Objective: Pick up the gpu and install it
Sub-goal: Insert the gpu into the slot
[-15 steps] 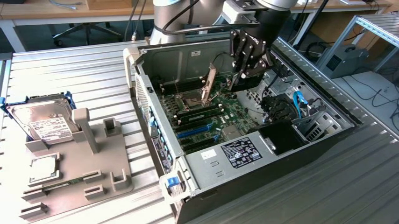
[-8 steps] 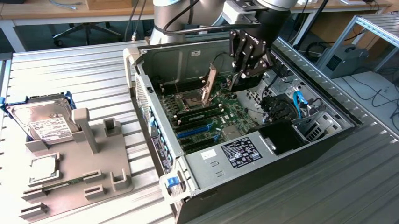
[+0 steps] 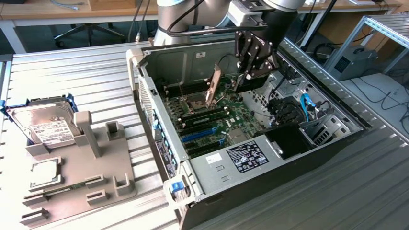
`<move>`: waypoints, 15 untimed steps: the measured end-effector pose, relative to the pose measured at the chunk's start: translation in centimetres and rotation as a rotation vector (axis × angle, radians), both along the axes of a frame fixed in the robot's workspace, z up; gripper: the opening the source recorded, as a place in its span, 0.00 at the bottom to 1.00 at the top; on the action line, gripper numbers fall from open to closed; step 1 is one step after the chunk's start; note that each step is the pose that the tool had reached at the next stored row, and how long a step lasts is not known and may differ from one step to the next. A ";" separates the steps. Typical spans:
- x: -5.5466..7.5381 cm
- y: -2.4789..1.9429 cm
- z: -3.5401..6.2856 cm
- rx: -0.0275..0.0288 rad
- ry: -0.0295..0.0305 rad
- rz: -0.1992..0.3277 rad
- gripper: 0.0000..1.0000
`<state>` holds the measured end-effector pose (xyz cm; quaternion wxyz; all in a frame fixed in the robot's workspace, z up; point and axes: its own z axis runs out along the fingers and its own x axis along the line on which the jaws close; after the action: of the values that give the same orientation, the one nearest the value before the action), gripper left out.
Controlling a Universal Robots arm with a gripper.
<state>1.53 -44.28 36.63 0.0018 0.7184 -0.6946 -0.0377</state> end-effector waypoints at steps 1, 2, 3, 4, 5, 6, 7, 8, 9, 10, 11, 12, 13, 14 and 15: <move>0.0 0.00 -0.01 0.0000 0.0000 -0.002 0.27; 0.0 0.00 -0.03 0.0000 0.0000 -0.004 0.27; 0.0 0.00 -0.05 -0.0003 0.0000 -0.007 0.27; 0.0 0.00 -0.07 -0.0021 -0.0001 -0.012 0.27; 0.0 -0.01 -0.08 -0.0076 0.0000 -0.018 0.27; 0.0 -0.01 -0.08 -0.0167 -0.0002 -0.021 0.27; 0.0 -0.01 -0.09 -0.0304 -0.0002 -0.024 0.27; 0.0 -0.01 -0.10 -0.0354 -0.0003 -0.026 0.27; 0.0 -0.01 -0.11 -0.0356 -0.0002 -0.028 0.27; 0.0 -0.01 -0.11 -0.0358 -0.0002 -0.030 0.27; -0.1 -0.01 -0.13 -0.0359 -0.0001 -0.033 0.27; -0.1 -0.01 -0.13 -0.0358 -0.0001 -0.033 0.27; -0.1 -0.01 -0.13 -0.0358 -0.0001 -0.032 0.27; -0.1 -0.01 -0.13 -0.0358 -0.0002 -0.032 0.27; -0.1 -0.01 -0.13 -0.0358 -0.0002 -0.032 0.27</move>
<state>1.45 -44.28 36.50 0.0140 0.7070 -0.7067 -0.0253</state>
